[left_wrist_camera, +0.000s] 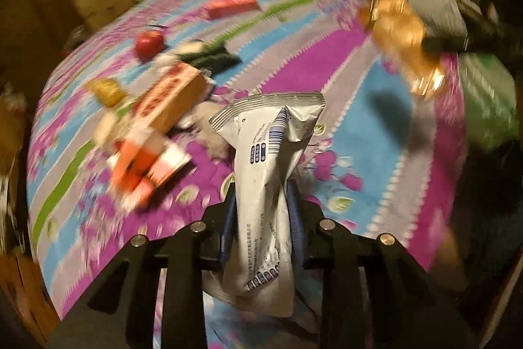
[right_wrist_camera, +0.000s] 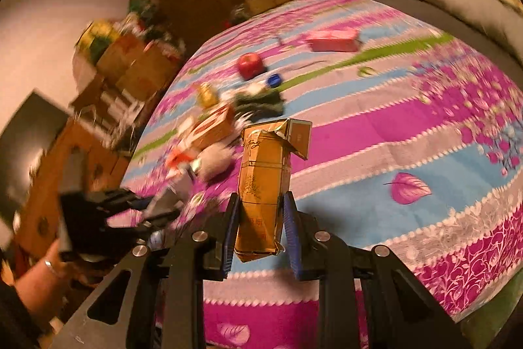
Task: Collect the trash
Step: 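Lift the wrapper and gold bag and carry them over the green bin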
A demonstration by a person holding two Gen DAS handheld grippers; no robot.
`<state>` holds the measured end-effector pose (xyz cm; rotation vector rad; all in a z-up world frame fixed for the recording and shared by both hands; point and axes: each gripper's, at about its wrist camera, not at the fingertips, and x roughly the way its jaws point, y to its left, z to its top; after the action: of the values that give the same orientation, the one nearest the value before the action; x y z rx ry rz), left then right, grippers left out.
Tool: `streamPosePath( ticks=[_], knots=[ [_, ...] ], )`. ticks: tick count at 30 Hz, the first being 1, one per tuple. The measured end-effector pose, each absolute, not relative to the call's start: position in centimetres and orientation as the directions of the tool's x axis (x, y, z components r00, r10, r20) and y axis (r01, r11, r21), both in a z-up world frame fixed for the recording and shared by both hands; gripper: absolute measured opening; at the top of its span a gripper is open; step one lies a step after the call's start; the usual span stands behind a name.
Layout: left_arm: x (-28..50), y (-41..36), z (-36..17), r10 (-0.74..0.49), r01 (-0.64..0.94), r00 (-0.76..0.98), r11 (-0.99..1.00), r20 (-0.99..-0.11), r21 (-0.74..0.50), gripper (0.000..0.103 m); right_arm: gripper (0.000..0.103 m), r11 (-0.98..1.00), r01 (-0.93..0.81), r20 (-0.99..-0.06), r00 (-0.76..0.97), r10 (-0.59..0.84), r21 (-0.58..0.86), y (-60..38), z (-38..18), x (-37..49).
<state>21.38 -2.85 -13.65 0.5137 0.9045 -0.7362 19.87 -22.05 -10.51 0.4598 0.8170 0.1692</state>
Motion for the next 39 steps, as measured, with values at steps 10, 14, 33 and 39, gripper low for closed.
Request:
streamPosePath(
  ticks=[10, 14, 33, 39],
  knots=[
    [14.7, 0.6, -5.9, -0.114, 0.288, 0.766, 0.941, -0.633, 0.18, 0.028, 0.028, 0.956, -0.208, -0.597, 0.747, 0.293, 0.208, -11.9, -4.7, 15.2],
    [13.9, 1.2, -1.6, -0.014, 0.116, 0.856, 0.979, -0.517, 0.166, 0.028, 0.028, 0.965, -0.237, -0.539, 0.801, 0.26, 0.113, -9.7, -1.4, 13.8],
    [10.8, -4.7, 5.1, -0.06, 0.093, 0.928, 0.993, -0.367, 0.074, 0.028, 0.028, 0.995, -0.08, -0.329, 0.939, 0.095, 0.059, -14.6, 7.1, 9.5],
    [10.1, -9.7, 6.1, -0.166, 0.213, 0.925, 0.972, -0.343, 0.102, 0.028, 0.028, 0.996, 0.036, -0.282, 0.959, -0.011, 0.082, -20.2, 8.8, 6.9]
  ],
)
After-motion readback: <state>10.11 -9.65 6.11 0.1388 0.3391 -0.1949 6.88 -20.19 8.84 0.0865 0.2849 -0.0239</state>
